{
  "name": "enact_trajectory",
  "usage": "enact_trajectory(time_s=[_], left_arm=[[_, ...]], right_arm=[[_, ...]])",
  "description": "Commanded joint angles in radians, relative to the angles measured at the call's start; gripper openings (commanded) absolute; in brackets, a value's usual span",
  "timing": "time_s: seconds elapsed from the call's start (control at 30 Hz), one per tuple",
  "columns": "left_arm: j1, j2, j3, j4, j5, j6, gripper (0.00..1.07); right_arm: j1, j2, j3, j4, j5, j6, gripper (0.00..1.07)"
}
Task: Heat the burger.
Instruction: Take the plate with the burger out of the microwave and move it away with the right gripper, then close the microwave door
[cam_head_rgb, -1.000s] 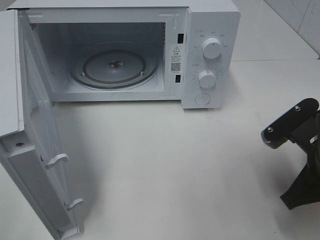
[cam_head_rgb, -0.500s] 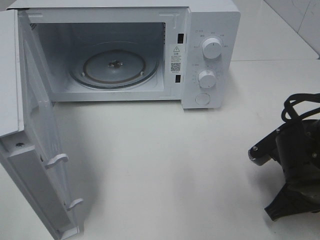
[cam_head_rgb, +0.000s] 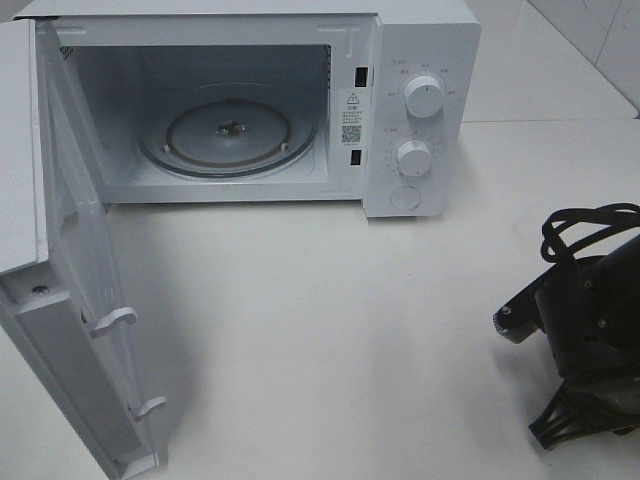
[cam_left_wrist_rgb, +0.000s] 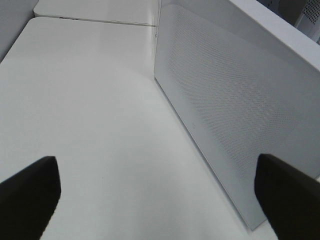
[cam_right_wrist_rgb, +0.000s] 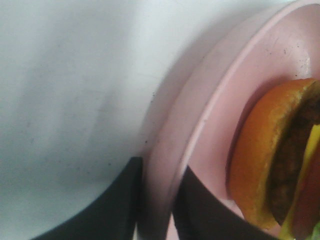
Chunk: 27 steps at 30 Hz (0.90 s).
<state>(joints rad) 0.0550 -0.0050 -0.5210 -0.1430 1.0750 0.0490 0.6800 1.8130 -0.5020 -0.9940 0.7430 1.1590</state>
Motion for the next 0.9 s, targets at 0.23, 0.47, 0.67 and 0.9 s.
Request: enact_trajectory(time_s=[0.23, 0.47, 0.67, 0.9], left_arm=[[0.004, -0.009, 0.004, 0.0, -0.003, -0.001, 0.98], [0.004, -0.009, 0.004, 0.0, -0.003, -0.001, 0.98], [0.004, -0.009, 0.004, 0.0, -0.003, -0.001, 0.98], [0.004, -0.009, 0.004, 0.0, -0.003, -0.001, 0.98]], right_arm=[[-0.001, -0.056, -0.075, 0.089, 0.048, -0.087, 0.52], [-0.001, -0.219, -0.152, 0.255, 0.032, -0.239, 0.52], [-0.001, -0.386, -0.2, 0.4, 0.0, -0.435, 0.54], [-0.001, -0.586, -0.208, 0.584, -0.024, -0.699, 0.71]])
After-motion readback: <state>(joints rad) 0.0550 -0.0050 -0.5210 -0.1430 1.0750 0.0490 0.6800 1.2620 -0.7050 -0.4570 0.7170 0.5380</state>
